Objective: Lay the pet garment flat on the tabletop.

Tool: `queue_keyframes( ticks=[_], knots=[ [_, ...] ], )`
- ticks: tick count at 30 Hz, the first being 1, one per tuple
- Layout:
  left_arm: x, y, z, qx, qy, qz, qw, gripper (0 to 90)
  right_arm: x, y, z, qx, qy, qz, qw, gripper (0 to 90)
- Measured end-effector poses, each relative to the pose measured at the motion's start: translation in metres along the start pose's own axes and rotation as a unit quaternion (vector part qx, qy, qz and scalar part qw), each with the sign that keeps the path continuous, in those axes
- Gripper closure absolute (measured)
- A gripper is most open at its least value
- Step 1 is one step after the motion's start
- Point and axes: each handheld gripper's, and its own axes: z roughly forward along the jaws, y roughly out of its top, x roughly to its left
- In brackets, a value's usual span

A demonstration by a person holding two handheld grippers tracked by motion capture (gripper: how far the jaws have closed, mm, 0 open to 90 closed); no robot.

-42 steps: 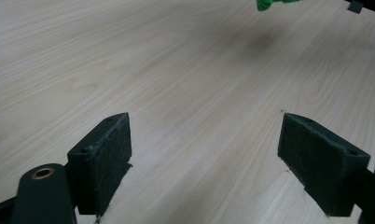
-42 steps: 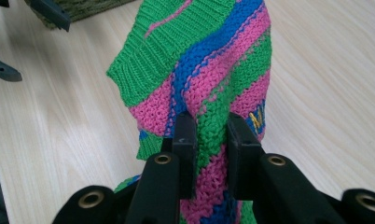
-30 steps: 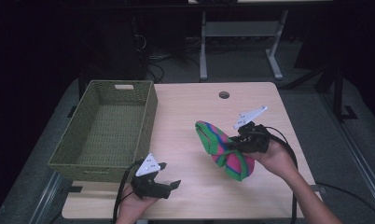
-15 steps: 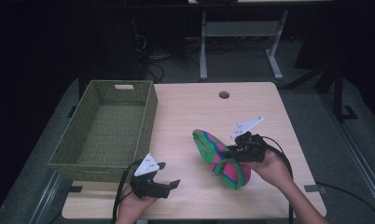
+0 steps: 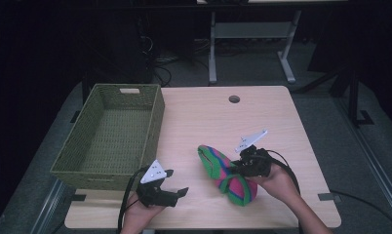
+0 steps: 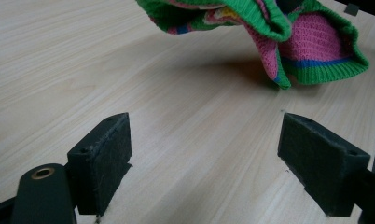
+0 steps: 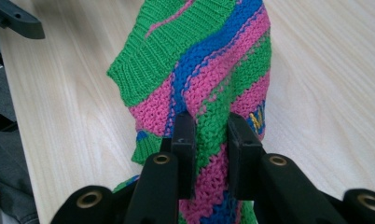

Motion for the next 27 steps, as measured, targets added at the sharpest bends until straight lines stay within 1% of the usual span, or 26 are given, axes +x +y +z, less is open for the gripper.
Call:
queue_keyframes(
  ticks=[2,5,8,9,11,13,14,18,21,24,26,27],
  knots=[
    [0.000,0.000,0.000,0.000,0.000,0.000,1.0000,17.0,-0.002,-0.001,0.003,0.002,0.003,0.005,1.0000,74.6],
    [0.000,0.000,-0.001,0.000,0.001,0.000,1.0000,17.0,-0.004,-0.002,0.008,0.009,0.003,0.004,0.9999,72.6],
    [0.000,0.000,-0.001,-0.004,0.002,-0.002,1.0000,17.0,-0.005,-0.003,0.015,0.020,0.008,0.004,0.9998,72.3],
    [0.000,0.000,-0.001,-0.005,0.002,-0.002,1.0000,17.0,-0.005,-0.003,0.019,0.029,0.011,0.006,0.9995,72.0],
    [0.000,0.000,-0.001,-0.004,0.002,-0.001,1.0000,17.0,-0.005,-0.002,0.022,0.032,0.011,0.005,0.9994,71.7],
    [0.000,0.000,-0.001,-0.003,0.002,-0.001,1.0000,17.0,-0.006,-0.002,0.024,0.032,0.010,0.003,0.9994,71.4],
    [0.000,0.000,-0.001,-0.003,0.002,-0.001,1.0000,17.0,-0.006,-0.001,0.025,0.033,0.014,0.007,0.9993,70.3],
    [0.001,0.000,-0.001,-0.003,0.002,-0.001,1.0000,17.0,-0.005,0.000,0.027,0.036,0.015,0.006,0.9992,69.1],
    [0.001,0.000,-0.001,-0.003,0.002,-0.002,1.0000,17.0,-0.005,0.000,0.027,0.035,0.017,0.009,0.9992,67.4],
    [0.000,0.000,-0.001,-0.003,0.002,-0.002,1.0000,17.0,-0.007,0.000,0.029,0.039,0.017,0.008,0.9991,64.1],
    [0.000,0.000,-0.001,-0.003,0.001,-0.001,1.0000,17.0,-0.007,0.000,0.030,0.040,0.020,0.014,0.9989,59.5],
    [0.000,0.000,-0.001,-0.003,0.002,-0.001,1.0000,17.0,-0.008,0.000,0.030,0.039,0.022,0.014,0.9989,59.1]
  ],
)
